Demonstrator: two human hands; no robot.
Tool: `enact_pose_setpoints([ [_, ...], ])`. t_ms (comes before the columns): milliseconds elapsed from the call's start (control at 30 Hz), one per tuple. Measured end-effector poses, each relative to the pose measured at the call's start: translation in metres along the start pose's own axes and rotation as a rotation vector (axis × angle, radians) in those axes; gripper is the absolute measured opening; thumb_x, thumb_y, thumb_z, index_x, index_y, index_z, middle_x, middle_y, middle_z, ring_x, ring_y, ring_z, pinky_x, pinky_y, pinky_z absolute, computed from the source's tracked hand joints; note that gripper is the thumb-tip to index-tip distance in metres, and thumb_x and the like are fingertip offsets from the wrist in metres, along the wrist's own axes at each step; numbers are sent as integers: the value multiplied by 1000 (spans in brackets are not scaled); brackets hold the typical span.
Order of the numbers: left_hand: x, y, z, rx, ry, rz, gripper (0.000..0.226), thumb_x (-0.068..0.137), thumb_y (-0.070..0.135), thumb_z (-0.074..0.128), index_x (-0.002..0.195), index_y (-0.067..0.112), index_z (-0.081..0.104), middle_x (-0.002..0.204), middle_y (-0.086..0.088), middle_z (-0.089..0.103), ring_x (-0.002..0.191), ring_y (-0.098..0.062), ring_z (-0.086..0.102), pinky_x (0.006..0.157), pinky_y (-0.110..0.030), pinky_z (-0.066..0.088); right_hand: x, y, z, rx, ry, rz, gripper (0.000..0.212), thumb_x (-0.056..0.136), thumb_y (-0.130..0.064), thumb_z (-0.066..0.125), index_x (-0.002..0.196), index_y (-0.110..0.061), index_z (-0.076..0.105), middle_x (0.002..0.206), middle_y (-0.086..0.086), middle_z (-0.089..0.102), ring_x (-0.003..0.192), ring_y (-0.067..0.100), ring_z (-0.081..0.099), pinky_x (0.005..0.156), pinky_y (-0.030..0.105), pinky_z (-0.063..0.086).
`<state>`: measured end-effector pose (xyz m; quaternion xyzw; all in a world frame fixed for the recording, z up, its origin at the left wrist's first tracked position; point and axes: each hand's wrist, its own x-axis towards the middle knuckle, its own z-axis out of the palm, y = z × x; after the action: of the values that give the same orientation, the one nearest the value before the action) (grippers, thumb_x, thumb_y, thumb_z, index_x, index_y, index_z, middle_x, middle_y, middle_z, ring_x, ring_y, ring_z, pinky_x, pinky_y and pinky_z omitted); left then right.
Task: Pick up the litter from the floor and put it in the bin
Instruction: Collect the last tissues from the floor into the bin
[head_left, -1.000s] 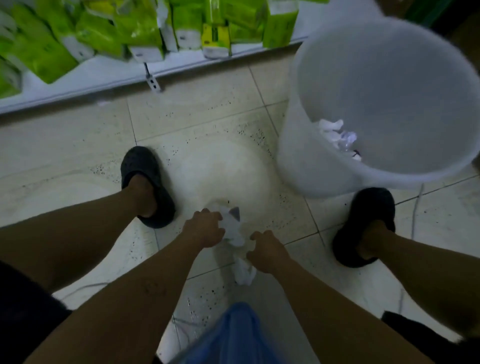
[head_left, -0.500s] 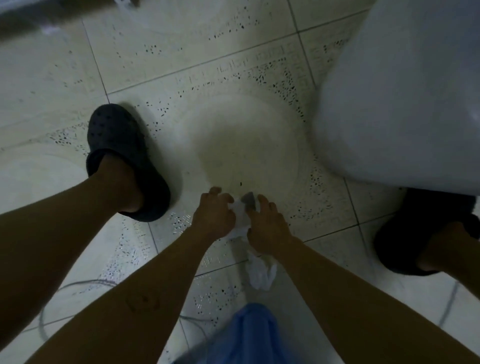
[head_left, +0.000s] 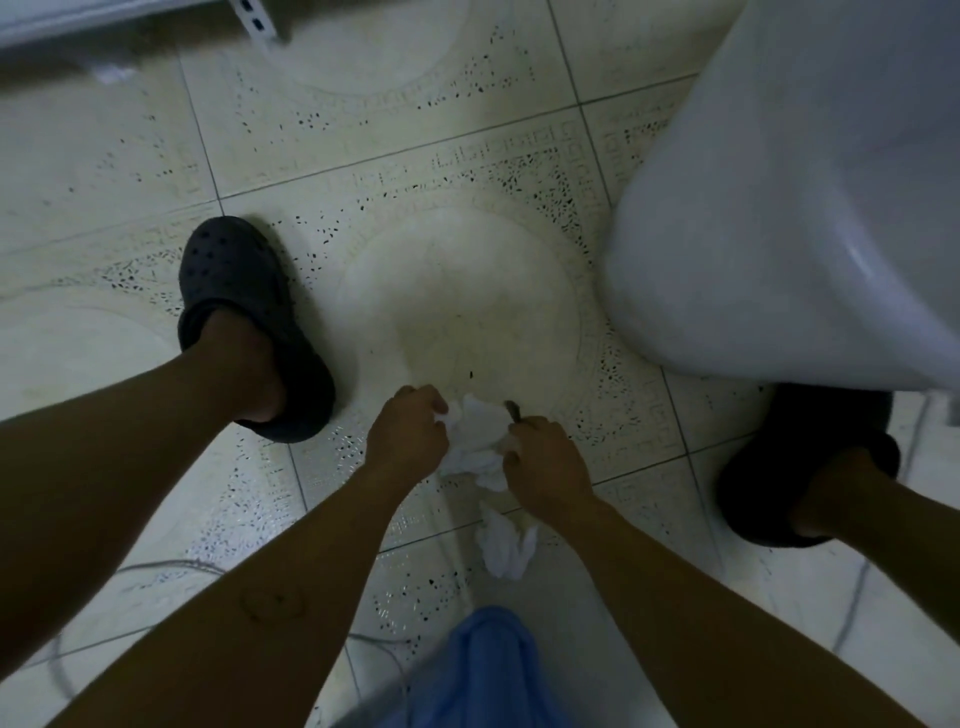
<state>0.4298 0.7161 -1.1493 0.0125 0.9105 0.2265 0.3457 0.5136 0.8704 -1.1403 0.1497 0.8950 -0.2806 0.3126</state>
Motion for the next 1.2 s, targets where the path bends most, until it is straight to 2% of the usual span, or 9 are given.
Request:
enact_pose_setpoints([
  [100, -5, 12, -11, -71, 10, 40, 20, 86, 12, 61, 105, 17, 61, 103, -8, 60, 80, -14, 50, 64, -23, 38, -8, -4, -14, 71, 109, 42, 28, 97, -17, 44, 110, -4, 66, 112, 13, 64, 104, 25, 59, 83, 28, 42],
  [233, -20, 47, -37, -227, 58, 126, 52, 85, 15, 64, 132, 22, 42, 79, 3, 56, 66, -12, 54, 56, -24, 45, -21, -15, -54, 144, 313, 104, 22, 94, -22, 54, 100, -10, 70, 100, 9, 70, 88, 23, 64, 75, 29, 48],
  [400, -49, 95, -73, -250, 115, 249, 18, 88, 28, 63, 100, 15, 60, 84, -3, 66, 76, -19, 63, 66, -28, 52, -48, -27, -109, 268, 490, 80, 12, 92, -32, 55, 86, -22, 52, 64, -10, 54, 55, 7, 46, 51, 20, 33],
  [533, -84, 133, -110, -267, 198, 352, 14, 86, 26, 65, 97, 19, 64, 91, 1, 68, 77, -15, 63, 66, -22, 47, -87, -33, -159, 302, 559, -14, 23, 90, -30, 56, 111, -22, 60, 85, -5, 69, 76, 12, 61, 65, 20, 40],
  [633, -112, 158, -136, -282, 265, 411, 13, 84, 29, 67, 96, 23, 64, 88, 6, 66, 69, -8, 61, 58, -19, 44, -112, -34, -193, 210, 599, -63, 14, 88, -17, 55, 96, -17, 67, 91, 1, 71, 79, 14, 60, 66, 20, 36],
  [800, -151, 204, -167, -272, 351, 511, 15, 82, 20, 67, 95, 26, 62, 87, 10, 62, 68, -7, 60, 56, -18, 42, -159, -32, -240, 266, 648, -125, 11, 86, -12, 55, 83, -16, 65, 71, -1, 62, 70, 19, 58, 54, 22, 39],
  [967, -168, 253, -173, -225, 386, 593, 18, 79, 20, 66, 94, 27, 63, 86, 11, 63, 69, -9, 60, 66, -25, 46, -195, -5, -291, 220, 659, -130, 13, 87, -17, 58, 92, -16, 69, 83, 4, 73, 83, 22, 66, 82, 35, 54],
  [1133, -161, 304, -162, -143, 381, 652, 19, 79, 23, 66, 97, 27, 62, 94, 7, 67, 77, -18, 64, 71, -31, 53, -198, 47, -338, 271, 743, -34, 10, 87, -17, 60, 82, -23, 66, 84, 3, 73, 64, 11, 65, 64, 19, 53],
  [1200, -151, 324, -153, -112, 395, 672, 24, 80, 22, 65, 103, 27, 61, 102, 5, 68, 84, -19, 66, 74, -30, 52, -189, 69, -341, 426, 731, 46, 7, 86, -20, 62, 92, -21, 66, 88, 3, 73, 66, 10, 66, 66, 22, 55],
])
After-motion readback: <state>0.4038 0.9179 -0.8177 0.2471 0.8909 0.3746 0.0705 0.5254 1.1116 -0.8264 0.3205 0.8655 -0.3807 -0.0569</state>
